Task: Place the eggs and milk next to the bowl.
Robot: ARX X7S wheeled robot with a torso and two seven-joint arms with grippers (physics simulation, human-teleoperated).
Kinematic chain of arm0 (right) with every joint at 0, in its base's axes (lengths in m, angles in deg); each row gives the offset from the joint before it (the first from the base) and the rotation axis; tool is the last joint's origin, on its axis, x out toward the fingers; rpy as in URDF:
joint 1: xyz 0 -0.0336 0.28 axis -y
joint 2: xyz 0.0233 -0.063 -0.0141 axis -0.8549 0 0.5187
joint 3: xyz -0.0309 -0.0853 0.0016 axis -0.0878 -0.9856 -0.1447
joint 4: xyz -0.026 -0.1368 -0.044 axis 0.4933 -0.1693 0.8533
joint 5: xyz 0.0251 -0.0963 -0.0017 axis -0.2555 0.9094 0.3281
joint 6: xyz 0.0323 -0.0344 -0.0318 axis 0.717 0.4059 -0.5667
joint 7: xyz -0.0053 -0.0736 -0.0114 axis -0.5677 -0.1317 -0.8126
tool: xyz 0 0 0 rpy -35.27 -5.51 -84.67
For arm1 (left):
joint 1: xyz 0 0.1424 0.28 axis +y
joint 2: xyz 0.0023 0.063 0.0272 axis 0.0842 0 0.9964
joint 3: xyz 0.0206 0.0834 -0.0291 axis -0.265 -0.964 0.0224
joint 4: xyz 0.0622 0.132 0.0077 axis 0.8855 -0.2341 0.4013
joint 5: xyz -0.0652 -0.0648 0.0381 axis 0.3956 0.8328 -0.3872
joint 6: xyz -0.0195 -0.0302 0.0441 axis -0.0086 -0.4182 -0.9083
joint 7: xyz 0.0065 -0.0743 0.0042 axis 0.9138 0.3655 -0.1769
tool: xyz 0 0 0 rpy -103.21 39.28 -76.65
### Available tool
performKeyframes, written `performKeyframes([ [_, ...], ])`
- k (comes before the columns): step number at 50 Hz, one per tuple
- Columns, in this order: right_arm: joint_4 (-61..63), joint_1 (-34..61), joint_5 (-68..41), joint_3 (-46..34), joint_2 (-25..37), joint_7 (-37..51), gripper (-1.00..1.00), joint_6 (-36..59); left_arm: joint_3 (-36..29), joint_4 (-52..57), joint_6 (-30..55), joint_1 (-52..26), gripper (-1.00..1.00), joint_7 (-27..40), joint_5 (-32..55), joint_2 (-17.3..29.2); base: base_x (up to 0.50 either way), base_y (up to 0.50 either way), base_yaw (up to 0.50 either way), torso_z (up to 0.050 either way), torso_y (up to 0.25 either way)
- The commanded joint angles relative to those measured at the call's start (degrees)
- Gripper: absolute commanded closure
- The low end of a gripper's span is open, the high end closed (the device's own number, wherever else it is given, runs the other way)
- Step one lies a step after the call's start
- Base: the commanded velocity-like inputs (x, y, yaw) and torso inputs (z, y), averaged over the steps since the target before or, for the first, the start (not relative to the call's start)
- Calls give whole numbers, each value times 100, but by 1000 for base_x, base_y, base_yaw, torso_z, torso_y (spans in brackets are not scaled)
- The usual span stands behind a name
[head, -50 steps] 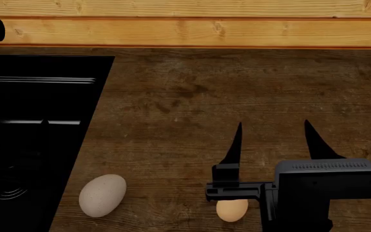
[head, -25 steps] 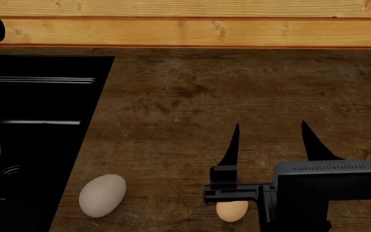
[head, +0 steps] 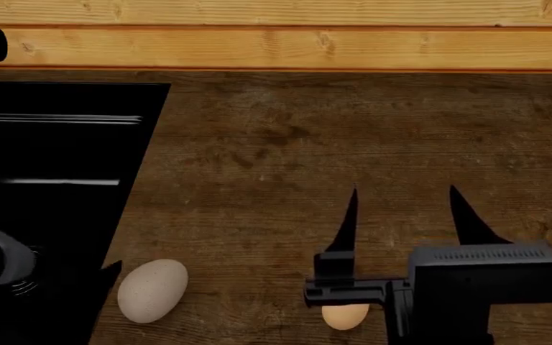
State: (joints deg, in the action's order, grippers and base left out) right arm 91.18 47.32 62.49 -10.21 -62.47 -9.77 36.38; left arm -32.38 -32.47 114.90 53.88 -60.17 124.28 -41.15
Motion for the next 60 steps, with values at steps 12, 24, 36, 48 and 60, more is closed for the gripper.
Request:
performKeyframes([
  [12, 78, -115, 7, 164, -40, -60, -100, 7, -482, -299, 115, -345, -100, -445, -84, -83, 0, 0, 0, 0, 0],
  [24, -47, -96, 10, 140, -31, -57, -100, -65, -1032, -863, -351, -523, -100, -794, -541, -141, 0, 0, 0, 0, 0],
  [36, -59, -62, 20, 102, -7, -18, -100, -33, -1410, -1450, -745, -689, -100, -1086, -882, -236, 0, 0, 0, 0, 0],
  [48, -50, -37, 31, 61, 19, 19, -100, 1, -1598, -1688, -909, -719, -100, -1225, -980, -305, 0, 0, 0, 0, 0],
  [60, -26, -42, 19, 36, 46, 44, -100, 19, -1701, -1669, -899, -666, -100, -1257, -962, -296, 0, 0, 0, 0, 0],
])
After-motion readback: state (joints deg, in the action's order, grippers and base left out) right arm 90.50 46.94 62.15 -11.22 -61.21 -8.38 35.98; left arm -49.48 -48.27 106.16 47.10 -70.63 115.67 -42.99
